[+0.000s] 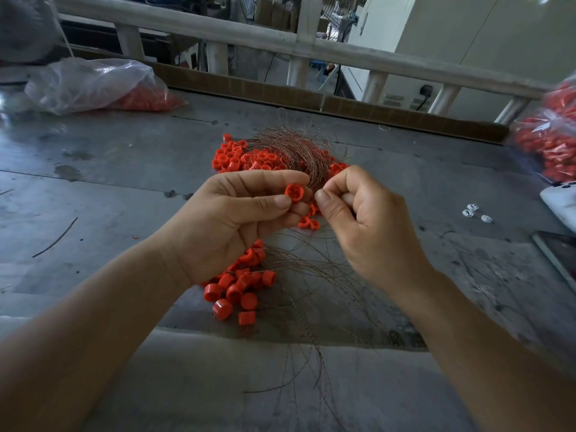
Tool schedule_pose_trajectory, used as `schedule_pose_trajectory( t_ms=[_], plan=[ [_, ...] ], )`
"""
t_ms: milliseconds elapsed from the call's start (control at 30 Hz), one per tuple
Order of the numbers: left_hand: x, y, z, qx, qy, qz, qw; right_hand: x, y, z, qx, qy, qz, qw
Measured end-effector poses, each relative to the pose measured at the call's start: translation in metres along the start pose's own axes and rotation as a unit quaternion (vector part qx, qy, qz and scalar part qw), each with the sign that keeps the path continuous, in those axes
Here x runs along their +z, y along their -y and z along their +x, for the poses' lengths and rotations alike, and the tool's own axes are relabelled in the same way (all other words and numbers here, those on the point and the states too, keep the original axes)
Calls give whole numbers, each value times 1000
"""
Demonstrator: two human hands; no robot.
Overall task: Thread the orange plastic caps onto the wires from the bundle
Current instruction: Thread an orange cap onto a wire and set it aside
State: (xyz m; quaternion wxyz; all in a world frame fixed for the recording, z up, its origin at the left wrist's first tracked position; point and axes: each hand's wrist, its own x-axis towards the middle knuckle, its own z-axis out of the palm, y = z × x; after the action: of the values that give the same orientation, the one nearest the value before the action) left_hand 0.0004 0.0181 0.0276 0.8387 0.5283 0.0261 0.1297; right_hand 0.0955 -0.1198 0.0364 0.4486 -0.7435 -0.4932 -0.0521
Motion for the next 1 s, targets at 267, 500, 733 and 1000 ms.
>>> schedule_pose_trajectory(
  t_ms=[267,500,733,1000],
  plan=[
    [1,1,0,11,-20,7,1000,0,2,-1,19,25,51,998],
    [0,0,0,3,-11,-2,1000,0,3,-1,23,11,62,998],
    [0,-1,0,-5,-17,-4,1000,-2,5,-2,14,-16,69,997],
    [0,-1,0,-8,-23,-4,1000,-1,5,-1,0,-28,53,998]
  ],
)
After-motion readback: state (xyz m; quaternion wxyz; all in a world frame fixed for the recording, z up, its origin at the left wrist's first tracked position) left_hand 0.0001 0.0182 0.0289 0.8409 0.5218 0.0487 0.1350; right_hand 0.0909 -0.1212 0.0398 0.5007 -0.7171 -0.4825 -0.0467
